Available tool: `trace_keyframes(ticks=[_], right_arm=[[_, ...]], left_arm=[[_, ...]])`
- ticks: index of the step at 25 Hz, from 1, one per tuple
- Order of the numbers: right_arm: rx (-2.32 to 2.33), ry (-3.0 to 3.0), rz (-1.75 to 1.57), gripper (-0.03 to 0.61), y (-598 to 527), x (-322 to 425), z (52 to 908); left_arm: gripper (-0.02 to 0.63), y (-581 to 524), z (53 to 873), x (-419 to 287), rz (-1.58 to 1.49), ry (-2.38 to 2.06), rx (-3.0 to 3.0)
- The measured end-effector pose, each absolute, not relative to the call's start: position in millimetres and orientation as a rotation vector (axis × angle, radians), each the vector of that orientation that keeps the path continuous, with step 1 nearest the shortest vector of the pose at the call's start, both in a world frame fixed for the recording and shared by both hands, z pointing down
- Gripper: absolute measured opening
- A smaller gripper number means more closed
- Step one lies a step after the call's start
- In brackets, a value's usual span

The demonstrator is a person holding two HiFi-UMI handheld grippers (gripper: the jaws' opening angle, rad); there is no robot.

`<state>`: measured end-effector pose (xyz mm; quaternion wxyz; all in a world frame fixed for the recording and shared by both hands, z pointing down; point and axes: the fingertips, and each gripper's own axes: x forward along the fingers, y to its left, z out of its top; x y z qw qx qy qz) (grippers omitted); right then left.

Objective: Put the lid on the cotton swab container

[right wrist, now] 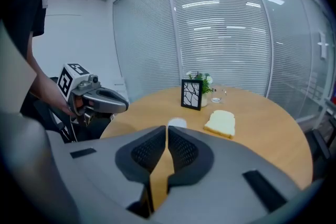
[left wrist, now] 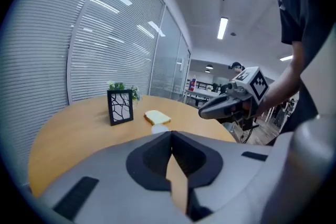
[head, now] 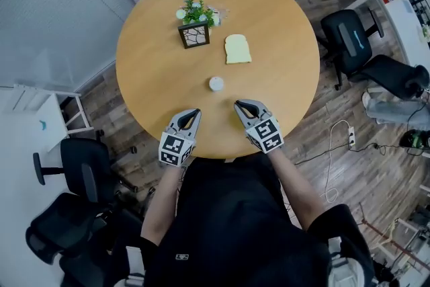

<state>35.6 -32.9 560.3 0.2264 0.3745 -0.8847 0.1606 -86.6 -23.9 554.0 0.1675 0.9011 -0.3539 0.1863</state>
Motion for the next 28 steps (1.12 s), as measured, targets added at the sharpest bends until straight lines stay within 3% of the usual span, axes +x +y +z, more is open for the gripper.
trace_keyframes(ticks=[28], right_arm=[[1.109,-2.450,0.384,0.005,-17.9,44.6,540.1]], left_arm=[[0.006,-7.7,524.2,-76.8,0.494,-0.986,2.610]])
